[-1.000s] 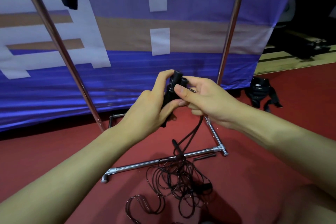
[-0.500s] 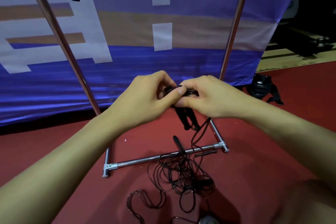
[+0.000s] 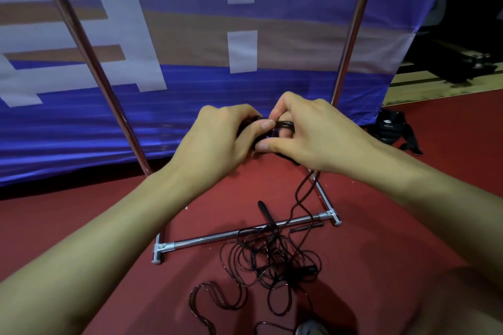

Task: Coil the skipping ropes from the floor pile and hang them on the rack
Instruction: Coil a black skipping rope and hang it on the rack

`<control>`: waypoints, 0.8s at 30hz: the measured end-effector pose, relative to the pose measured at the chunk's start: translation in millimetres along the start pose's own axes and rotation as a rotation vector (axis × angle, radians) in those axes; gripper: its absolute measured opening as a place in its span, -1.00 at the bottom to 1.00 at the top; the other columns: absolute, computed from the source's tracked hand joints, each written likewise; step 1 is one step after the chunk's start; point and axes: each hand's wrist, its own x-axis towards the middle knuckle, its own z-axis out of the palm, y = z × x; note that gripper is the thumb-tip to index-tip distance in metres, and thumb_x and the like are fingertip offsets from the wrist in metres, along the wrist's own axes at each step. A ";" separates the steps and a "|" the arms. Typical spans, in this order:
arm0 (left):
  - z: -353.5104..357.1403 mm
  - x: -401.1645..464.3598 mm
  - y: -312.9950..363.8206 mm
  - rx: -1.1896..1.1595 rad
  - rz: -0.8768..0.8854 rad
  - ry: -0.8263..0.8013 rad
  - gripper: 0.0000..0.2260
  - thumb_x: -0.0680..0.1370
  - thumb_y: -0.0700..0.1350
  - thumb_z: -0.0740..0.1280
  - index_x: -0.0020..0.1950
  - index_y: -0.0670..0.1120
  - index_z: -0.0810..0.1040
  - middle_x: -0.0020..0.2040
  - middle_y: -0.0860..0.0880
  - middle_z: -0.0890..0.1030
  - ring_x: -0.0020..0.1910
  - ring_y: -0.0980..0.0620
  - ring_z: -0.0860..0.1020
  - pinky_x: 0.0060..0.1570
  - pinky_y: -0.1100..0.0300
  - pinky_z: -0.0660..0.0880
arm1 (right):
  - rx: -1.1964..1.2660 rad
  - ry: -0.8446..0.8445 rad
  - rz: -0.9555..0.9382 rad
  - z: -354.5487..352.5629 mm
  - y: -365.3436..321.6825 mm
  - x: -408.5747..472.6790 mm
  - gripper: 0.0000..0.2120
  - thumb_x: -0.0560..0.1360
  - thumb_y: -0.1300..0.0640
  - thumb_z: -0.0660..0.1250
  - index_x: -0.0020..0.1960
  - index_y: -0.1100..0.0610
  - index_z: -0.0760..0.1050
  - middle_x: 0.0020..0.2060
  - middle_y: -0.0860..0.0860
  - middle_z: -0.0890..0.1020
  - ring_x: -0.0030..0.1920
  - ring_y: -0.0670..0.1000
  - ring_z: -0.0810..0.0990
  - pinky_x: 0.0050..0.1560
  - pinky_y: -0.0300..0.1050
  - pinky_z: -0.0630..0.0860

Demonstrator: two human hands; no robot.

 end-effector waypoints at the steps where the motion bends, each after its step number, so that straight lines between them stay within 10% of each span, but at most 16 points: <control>1: 0.0 -0.1 -0.4 -0.044 -0.012 0.013 -0.76 0.66 0.10 0.30 0.06 0.00 0.68 -0.24 0.05 0.72 -0.29 0.18 0.67 -0.22 0.13 0.54 | 0.008 0.012 -0.002 -2.1 -0.6 -1.2 -0.64 0.46 -0.25 0.46 0.07 -0.10 0.41 -0.29 -0.15 0.65 -0.21 -0.25 0.58 -0.19 -0.20 0.48; 7: 2.2 -0.8 5.1 -0.186 -0.138 -0.038 -0.82 0.69 0.05 0.25 0.09 -0.04 0.53 -0.29 0.03 0.73 -0.34 0.20 0.68 -0.16 -0.02 0.63 | -0.014 0.097 -0.044 -4.9 -4.0 -5.2 -0.95 0.64 0.03 0.31 0.09 -0.07 0.49 -0.24 -0.30 0.70 -0.23 -0.41 0.52 -0.21 -0.42 0.36; 24: 7.2 7.5 -3.7 -0.334 -0.254 0.126 -0.77 0.74 -0.08 0.15 0.12 -0.05 0.60 -0.33 -0.03 0.69 -0.32 0.12 0.68 -0.19 0.31 0.53 | 0.323 0.127 -0.046 2.8 -3.2 -10.2 -0.73 0.68 0.09 0.26 0.32 -0.03 0.63 -0.07 -0.19 0.74 -0.06 -0.26 0.69 0.00 -0.33 0.56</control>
